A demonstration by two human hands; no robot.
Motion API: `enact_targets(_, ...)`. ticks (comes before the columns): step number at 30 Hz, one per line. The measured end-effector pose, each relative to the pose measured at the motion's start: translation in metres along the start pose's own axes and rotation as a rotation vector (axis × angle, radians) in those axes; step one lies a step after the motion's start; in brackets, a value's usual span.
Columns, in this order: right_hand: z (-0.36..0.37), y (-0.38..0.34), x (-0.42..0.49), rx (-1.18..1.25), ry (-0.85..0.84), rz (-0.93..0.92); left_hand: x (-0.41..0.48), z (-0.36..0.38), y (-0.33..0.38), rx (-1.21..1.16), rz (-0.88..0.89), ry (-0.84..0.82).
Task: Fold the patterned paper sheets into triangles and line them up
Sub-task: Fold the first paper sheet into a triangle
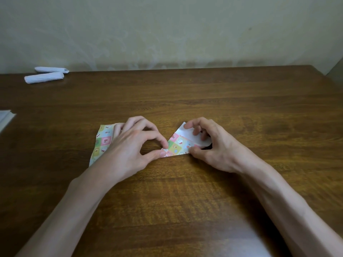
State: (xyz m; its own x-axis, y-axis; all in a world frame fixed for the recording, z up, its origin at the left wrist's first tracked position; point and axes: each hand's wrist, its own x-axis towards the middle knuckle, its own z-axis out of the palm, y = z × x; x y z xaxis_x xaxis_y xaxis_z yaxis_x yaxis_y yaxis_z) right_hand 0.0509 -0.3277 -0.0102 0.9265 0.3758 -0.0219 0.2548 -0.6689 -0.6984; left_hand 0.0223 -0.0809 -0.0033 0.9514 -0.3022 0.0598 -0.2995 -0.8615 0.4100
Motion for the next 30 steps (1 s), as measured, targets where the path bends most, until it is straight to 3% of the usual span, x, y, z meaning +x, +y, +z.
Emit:
enact_targets(7, -0.006, 0.003, 0.002, 0.072, -0.026, 0.013, 0.001, 0.0, 0.001, -0.002, -0.004, 0.003)
enact_targets(14, -0.014, 0.001, -0.007, -0.162, 0.049, 0.084, 0.001, 0.0, 0.001, -0.005, -0.001, -0.003)
enact_targets(30, -0.026, 0.009, -0.006, -0.048, -0.042, 0.105, -0.002, 0.0, 0.002, -0.015, -0.007, 0.006)
